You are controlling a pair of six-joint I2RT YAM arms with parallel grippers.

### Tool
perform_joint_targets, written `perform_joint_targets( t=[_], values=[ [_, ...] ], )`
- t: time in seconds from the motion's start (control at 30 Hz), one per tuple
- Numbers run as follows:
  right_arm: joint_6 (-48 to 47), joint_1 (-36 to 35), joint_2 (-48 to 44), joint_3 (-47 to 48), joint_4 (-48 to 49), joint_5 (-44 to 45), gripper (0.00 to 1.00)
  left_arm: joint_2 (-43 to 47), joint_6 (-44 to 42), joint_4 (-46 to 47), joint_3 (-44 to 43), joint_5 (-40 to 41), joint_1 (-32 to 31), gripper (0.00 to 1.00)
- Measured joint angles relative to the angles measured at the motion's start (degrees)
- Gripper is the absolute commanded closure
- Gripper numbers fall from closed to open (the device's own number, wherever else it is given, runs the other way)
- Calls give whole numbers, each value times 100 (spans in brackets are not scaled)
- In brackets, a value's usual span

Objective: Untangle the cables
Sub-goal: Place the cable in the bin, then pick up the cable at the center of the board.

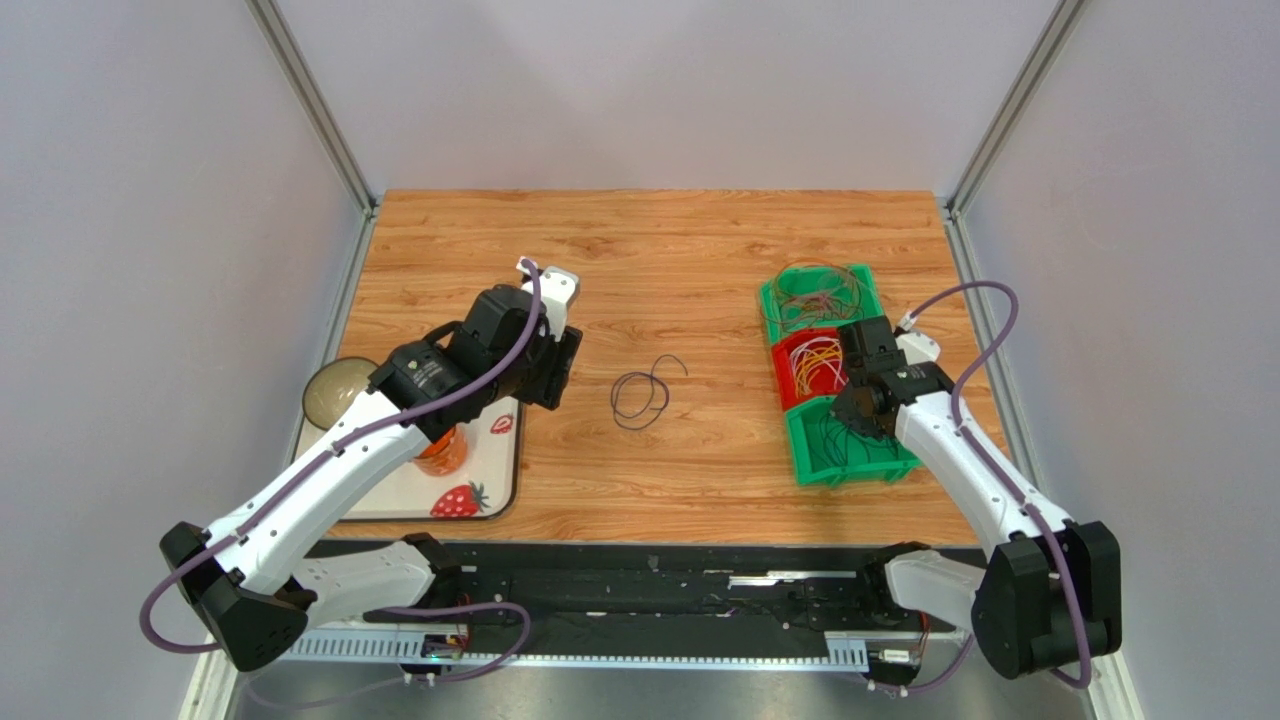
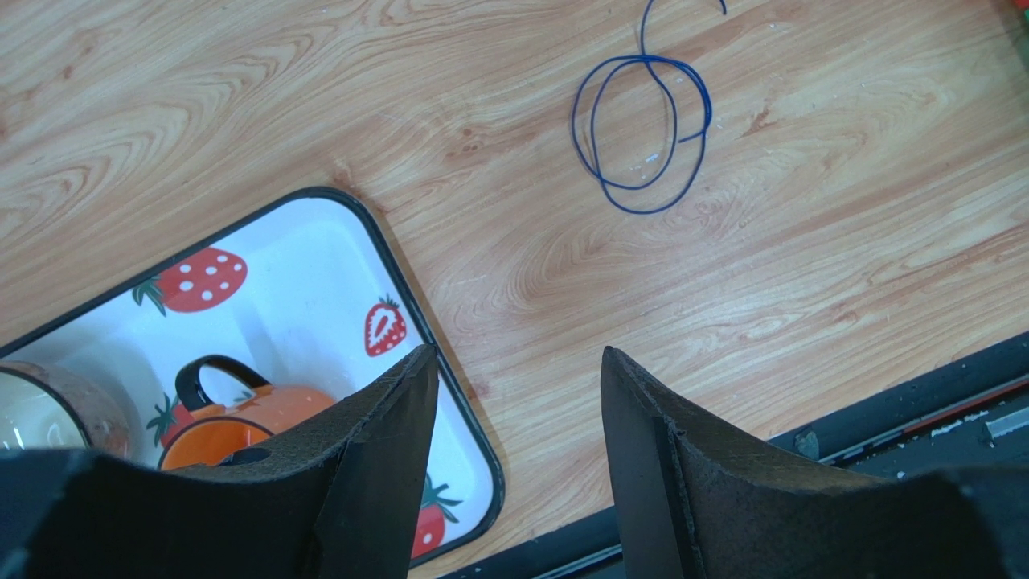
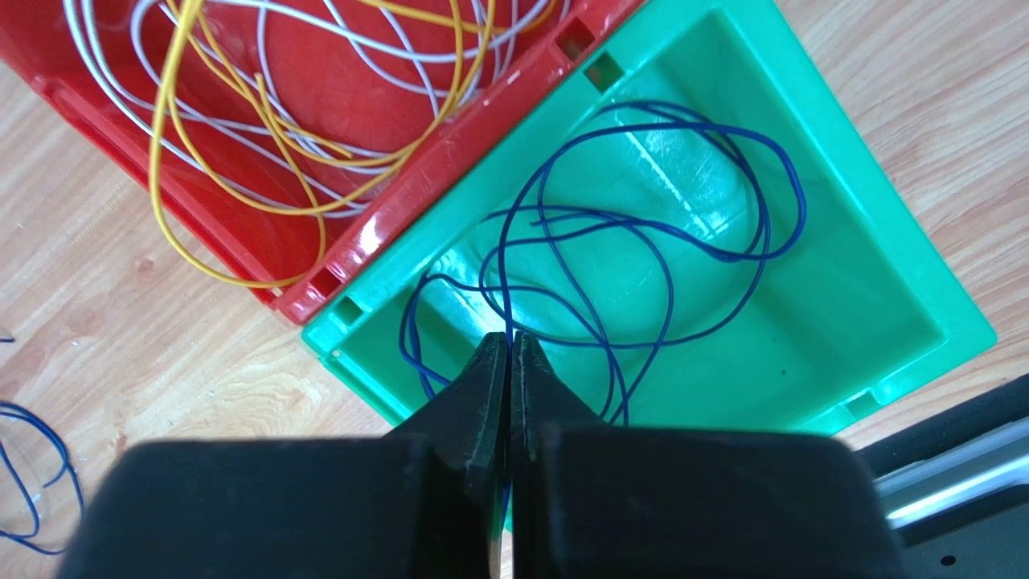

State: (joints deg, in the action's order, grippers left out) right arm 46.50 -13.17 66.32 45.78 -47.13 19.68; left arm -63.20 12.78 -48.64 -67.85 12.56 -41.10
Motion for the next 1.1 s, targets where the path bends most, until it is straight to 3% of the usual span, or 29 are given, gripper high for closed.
perform_joint_targets(
  t=[0.07, 0.17, 0.4, 0.63, 0.97, 1.1],
  values=[
    [-72, 13, -4, 46, 15, 46, 72, 0, 0, 0, 0, 0, 0, 39],
    [-199, 24, -42, 66, 50, 105, 59, 0, 0, -2, 0, 0, 0, 39],
    [-411, 24, -466, 188, -44, 208, 49, 0, 2, 0, 0, -2, 0, 39],
    [-638, 24, -883, 446, -125, 225, 55, 0, 4, 0, 0, -26, 0, 39],
    [-1080, 24, -1318, 446, 122, -483, 52, -350, 400, 44, 11, -417, 0, 40],
    [-1233, 24, -1320, 446, 192, -763, 50, -758, 780, 511, 356, -796, -2, 40]
  ],
)
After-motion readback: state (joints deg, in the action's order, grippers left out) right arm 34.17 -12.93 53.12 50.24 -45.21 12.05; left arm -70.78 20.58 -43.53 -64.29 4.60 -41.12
